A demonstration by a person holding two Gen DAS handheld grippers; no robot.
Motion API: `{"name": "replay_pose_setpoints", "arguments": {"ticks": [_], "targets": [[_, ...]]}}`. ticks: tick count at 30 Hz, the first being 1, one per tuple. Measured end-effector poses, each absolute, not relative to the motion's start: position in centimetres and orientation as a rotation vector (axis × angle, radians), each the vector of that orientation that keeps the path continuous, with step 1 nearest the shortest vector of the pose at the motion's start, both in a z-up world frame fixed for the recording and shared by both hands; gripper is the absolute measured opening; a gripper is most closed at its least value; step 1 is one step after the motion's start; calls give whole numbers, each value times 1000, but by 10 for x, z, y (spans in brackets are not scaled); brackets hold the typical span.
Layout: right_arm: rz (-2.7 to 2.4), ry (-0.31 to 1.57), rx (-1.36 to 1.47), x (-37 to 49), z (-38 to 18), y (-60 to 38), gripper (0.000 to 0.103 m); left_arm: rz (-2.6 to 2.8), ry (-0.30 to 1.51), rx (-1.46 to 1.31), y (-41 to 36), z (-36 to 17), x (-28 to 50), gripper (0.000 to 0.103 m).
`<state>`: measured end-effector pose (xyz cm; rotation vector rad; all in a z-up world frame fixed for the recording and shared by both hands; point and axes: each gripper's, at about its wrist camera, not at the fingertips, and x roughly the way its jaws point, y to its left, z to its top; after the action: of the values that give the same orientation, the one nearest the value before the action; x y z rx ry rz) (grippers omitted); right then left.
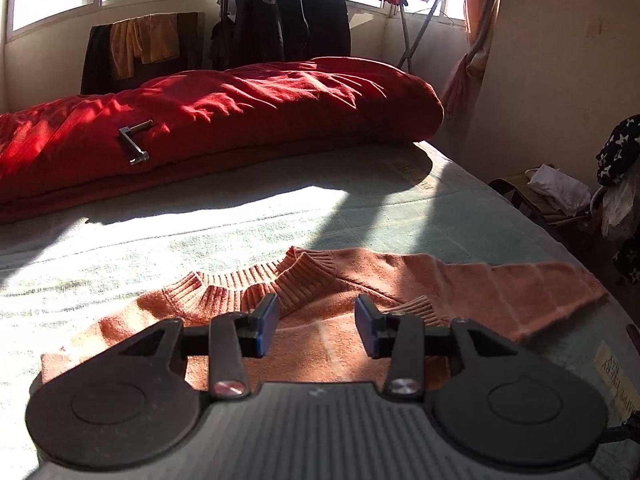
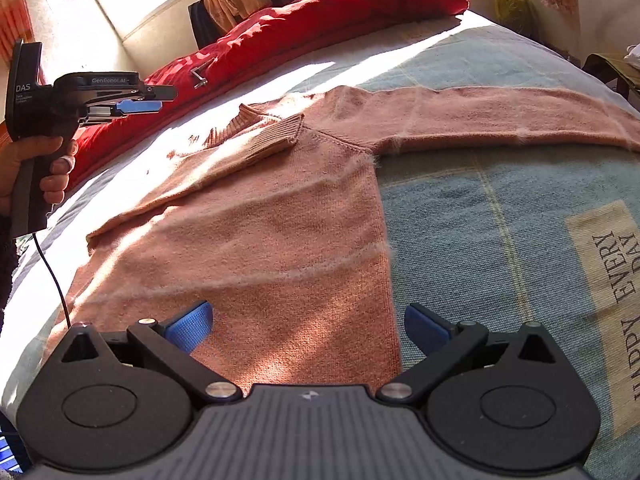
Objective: Fold clothes
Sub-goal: 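Lay the sleeve across the sweater body and open the left gripper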
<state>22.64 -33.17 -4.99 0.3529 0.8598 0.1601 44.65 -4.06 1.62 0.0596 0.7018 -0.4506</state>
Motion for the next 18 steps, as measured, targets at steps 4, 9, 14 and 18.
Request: {"name": "replay_pose_setpoints", "arguments": {"ticks": [4, 9, 14, 18], "targets": [[159, 862, 326, 232, -44, -319, 103, -402, 729, 68, 15, 9, 434, 45], [155, 862, 291, 240, -33, -300, 103, -341, 730, 94, 73, -3, 414, 50], [145, 866, 253, 247, -25, -278, 103, -284, 731, 122, 129, -15, 394, 63], [132, 865, 234, 251, -19, -260, 103, -290, 741, 112, 142, -38, 388, 63]]}}
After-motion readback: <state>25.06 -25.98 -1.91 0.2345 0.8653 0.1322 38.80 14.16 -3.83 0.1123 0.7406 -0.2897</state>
